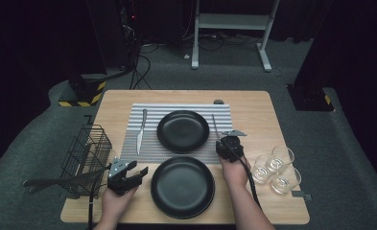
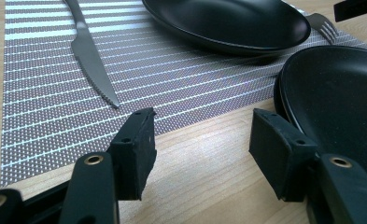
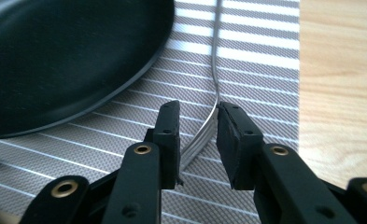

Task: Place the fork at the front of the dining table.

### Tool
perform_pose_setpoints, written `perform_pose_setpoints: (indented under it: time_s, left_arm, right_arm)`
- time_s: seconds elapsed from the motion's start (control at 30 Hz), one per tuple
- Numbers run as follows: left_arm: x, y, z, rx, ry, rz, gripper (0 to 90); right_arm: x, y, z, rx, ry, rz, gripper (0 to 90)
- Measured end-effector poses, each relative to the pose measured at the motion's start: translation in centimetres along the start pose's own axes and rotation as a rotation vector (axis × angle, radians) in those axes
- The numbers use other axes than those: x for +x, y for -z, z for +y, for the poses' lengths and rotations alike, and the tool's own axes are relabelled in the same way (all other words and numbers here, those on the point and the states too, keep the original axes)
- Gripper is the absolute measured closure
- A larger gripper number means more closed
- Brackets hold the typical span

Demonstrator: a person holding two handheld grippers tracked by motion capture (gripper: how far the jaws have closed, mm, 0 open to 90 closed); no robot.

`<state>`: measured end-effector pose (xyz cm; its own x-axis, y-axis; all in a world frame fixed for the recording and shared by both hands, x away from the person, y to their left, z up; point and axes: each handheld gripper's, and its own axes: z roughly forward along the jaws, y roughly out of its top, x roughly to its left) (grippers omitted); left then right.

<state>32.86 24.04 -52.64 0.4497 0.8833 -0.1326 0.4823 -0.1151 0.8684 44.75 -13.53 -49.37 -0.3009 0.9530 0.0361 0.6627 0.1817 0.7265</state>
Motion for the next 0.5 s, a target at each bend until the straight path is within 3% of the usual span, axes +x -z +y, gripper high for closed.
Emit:
perform_pose_setpoints:
  time_s: [0.17,0.5]
  left_arm:
    - [0.0,0.0,0.0,0.001,0.000,-0.001,40.8]
    - [0.0,0.0,0.0,0.001,0.001,-0.003,40.8]
  right_arm:
    - [0.8,-0.6,0.5,0.014,0.033,0.022,72.2]
    - [0.5,-1.0,0.7,0.028,0.023,0.007,70.8]
